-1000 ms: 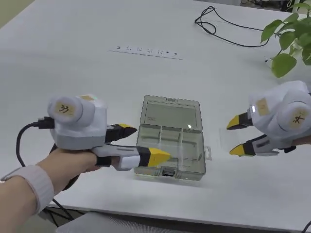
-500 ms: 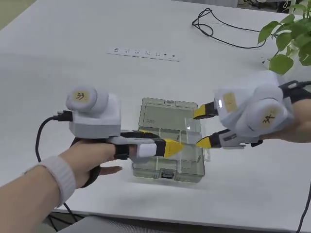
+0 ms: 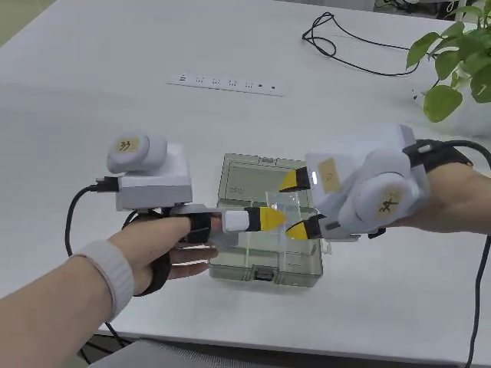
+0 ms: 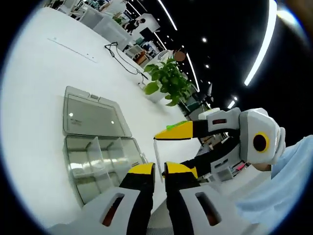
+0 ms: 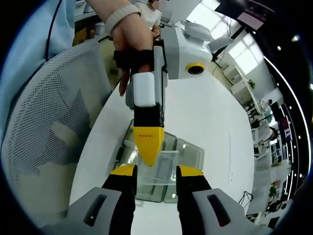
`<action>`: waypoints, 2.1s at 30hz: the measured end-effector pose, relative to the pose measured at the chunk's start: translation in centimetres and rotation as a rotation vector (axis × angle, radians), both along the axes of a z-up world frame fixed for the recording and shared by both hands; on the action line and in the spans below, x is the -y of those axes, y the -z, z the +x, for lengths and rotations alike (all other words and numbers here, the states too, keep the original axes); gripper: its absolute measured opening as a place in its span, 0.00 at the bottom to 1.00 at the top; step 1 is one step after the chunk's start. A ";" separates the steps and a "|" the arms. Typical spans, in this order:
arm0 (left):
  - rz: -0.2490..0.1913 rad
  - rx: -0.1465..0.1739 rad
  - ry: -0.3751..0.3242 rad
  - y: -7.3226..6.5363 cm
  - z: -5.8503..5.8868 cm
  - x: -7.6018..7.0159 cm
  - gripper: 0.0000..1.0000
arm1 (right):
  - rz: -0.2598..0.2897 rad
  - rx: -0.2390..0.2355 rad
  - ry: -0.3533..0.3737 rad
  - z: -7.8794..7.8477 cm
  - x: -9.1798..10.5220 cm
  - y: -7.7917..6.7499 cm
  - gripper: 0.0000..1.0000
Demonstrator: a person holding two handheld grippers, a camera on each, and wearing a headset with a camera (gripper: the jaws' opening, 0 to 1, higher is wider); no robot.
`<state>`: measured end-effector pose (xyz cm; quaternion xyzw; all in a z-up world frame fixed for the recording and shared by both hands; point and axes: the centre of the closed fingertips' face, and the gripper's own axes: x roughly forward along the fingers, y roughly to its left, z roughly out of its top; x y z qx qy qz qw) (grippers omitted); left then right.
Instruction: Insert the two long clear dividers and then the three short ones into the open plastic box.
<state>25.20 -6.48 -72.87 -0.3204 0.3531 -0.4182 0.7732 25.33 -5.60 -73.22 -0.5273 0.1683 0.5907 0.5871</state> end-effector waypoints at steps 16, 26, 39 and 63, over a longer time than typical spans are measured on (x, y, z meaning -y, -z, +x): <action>-0.032 -0.012 -0.017 -0.1 -0.4 -0.6 0.00 | 0.009 0.007 -0.019 -0.3 -0.8 -0.3 0.35; 0.007 0.101 0.061 -0.7 -0.9 -1.0 0.00 | 0.138 -0.254 0.063 -0.5 -1.0 -3.0 0.38; 0.128 0.418 0.276 -1.5 -3.0 -0.1 0.00 | 0.087 -0.561 0.064 -1.5 0.3 -4.5 0.15; 0.201 0.587 0.392 -1.5 -3.6 0.4 0.00 | -0.060 -0.646 -0.001 -3.8 0.5 -3.0 0.02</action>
